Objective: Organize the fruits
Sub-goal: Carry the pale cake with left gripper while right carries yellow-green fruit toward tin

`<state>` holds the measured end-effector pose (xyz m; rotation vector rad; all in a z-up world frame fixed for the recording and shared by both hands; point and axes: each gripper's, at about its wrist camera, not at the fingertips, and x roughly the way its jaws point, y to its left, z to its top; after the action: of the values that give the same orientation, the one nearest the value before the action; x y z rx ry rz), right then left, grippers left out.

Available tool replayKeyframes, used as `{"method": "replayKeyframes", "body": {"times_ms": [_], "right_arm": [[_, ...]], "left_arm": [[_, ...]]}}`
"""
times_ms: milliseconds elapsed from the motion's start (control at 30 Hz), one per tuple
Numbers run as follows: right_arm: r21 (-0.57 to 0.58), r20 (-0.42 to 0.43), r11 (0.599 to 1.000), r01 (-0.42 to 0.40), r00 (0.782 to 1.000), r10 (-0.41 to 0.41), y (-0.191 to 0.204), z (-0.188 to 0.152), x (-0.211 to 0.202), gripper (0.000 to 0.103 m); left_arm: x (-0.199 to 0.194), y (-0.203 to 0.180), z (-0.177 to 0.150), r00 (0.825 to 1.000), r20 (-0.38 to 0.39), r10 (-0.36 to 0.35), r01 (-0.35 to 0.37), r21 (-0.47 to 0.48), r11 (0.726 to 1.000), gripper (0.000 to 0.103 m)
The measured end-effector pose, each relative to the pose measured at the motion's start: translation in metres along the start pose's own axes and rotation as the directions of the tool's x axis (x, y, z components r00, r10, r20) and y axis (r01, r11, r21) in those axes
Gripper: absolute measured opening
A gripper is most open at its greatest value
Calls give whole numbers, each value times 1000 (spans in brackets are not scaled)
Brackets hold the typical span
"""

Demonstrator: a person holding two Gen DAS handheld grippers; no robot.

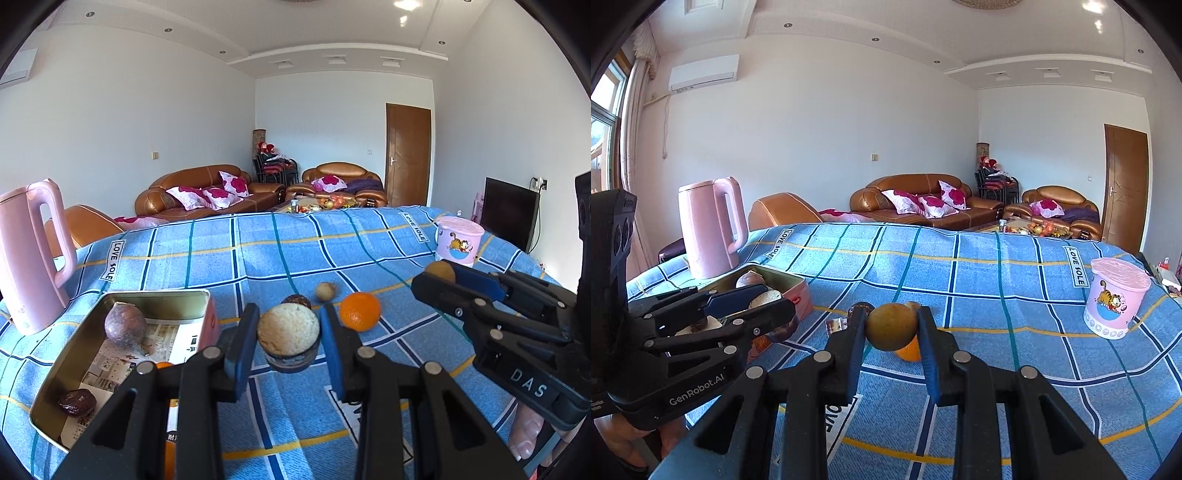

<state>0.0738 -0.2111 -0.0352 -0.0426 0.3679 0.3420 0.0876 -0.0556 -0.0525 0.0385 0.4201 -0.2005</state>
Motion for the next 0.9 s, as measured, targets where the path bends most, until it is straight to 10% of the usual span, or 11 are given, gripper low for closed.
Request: {"method": "replayKeyframes", "body": {"times_ms": [900], "right_arm": [[-15, 72, 1000, 13, 997, -12, -1, 0, -13, 30]], "left_arm": [[-16, -4, -2, 997, 74, 19, -21, 16, 1000, 35]]}}
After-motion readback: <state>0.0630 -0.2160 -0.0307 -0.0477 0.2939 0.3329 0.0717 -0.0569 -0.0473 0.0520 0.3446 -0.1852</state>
